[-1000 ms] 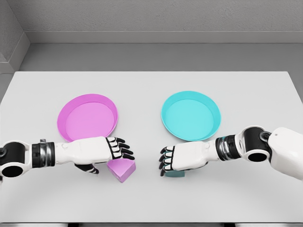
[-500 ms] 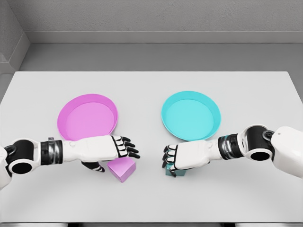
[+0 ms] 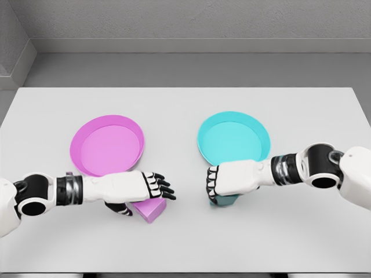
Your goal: Place the blocks in the corresponding plates according to their colors
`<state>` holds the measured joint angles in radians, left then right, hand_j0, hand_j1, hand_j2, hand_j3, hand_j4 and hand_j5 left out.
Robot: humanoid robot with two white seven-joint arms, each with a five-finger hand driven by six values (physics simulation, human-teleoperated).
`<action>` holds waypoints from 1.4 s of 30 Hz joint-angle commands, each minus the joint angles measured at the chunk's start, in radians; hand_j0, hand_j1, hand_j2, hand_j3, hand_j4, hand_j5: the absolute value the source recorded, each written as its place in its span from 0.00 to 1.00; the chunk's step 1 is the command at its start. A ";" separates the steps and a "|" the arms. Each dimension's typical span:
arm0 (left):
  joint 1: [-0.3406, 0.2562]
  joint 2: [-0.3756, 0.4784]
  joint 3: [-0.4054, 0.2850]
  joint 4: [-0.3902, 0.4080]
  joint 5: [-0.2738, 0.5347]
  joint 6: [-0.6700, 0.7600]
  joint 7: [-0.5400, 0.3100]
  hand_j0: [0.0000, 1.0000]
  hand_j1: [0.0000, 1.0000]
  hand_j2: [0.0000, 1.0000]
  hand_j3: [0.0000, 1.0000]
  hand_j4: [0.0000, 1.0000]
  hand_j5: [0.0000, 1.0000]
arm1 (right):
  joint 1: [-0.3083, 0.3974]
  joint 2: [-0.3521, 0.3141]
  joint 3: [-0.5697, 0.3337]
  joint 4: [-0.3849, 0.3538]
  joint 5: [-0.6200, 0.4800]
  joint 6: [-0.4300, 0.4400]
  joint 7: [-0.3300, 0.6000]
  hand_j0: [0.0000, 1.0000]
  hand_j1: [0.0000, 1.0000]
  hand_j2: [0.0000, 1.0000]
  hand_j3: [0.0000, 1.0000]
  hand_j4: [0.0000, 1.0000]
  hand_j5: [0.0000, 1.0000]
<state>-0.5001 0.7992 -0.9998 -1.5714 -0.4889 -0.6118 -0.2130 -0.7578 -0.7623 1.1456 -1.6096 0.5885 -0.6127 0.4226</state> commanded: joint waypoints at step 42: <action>-0.017 -0.035 -0.030 0.076 0.000 0.001 -0.002 0.59 0.59 0.59 0.59 0.59 0.59 | -0.130 0.058 -0.066 0.224 -0.003 0.002 0.004 0.54 0.54 0.54 0.54 0.54 0.54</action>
<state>-0.5185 0.7637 -1.0297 -1.4950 -0.4948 -0.6118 -0.2152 -0.8928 -0.7124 1.0806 -1.4036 0.5894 -0.6126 0.4273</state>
